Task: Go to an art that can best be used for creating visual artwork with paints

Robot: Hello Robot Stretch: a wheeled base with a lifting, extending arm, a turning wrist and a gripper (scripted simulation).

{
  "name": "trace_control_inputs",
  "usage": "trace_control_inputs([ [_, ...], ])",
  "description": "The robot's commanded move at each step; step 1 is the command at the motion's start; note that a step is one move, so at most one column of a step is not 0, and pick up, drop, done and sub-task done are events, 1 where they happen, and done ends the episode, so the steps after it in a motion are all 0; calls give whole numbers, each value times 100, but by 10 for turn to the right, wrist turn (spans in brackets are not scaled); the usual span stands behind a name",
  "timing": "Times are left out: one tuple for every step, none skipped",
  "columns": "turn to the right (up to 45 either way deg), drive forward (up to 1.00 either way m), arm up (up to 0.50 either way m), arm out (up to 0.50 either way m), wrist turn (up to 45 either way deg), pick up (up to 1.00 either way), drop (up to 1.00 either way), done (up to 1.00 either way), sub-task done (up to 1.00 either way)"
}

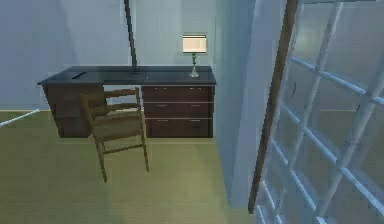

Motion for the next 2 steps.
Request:
trace_control_inputs([
  [-450, 0, 0, 0, 0, 0, 0, 0, 0],
  [-420, 0, 0, 0, 0, 0, 0, 0, 0],
])
